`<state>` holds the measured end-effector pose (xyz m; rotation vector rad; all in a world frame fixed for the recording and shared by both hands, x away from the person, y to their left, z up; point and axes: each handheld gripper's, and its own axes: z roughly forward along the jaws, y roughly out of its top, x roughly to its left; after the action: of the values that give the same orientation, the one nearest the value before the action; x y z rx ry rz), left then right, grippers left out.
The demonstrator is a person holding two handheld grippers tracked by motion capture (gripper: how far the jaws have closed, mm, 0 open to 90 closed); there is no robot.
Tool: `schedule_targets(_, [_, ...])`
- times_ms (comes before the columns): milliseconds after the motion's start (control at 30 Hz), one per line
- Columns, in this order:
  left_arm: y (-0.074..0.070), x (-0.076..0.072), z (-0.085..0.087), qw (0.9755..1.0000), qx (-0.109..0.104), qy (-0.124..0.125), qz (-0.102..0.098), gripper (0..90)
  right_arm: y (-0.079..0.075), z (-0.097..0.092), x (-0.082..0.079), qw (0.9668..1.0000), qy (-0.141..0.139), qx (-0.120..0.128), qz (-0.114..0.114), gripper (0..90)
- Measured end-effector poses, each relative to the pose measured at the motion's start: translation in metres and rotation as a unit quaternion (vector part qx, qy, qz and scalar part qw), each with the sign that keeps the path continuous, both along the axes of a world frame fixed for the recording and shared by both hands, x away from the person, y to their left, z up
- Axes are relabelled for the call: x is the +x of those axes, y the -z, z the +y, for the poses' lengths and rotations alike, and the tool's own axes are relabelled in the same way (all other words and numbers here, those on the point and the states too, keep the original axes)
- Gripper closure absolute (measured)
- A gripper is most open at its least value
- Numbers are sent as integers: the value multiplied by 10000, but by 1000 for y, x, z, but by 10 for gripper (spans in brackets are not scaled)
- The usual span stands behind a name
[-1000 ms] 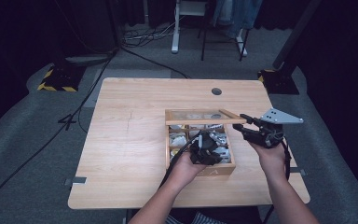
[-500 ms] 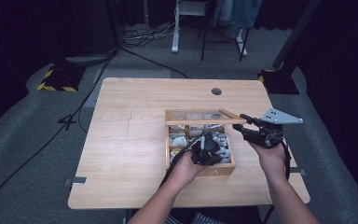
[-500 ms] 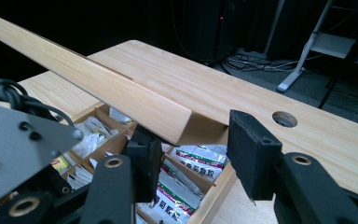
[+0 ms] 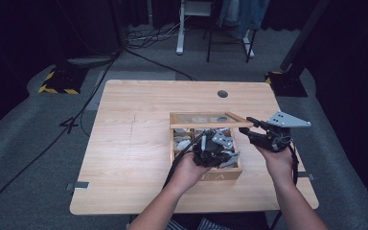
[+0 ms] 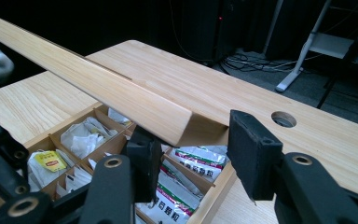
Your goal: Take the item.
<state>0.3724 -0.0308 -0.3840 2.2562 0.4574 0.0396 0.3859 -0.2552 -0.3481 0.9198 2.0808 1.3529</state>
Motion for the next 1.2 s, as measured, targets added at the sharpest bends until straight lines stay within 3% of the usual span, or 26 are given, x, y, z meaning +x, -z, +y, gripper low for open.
schedule_targets(433, [-14, -5, 10, 9995, -291, 13, -91, 894, 1, 0, 0, 10000, -11, -15, 4, 544])
schedule_targets(667, [-22, -10, 19, 9993, -324, -3, -170, 894, 1, 0, 0, 10000, -7, -27, 3, 544])
schedule_targets(1067, [-35, -26, 60, 9979, -365, -244, -478, 895, 1, 1, 0, 10000, 5, -40, 3, 543])
schedule_targets(1200, [-36, -34, 77, 9968, -512, -361, -496, 895, 1, 1, -1, 10000, 16, -40, 0, 543])
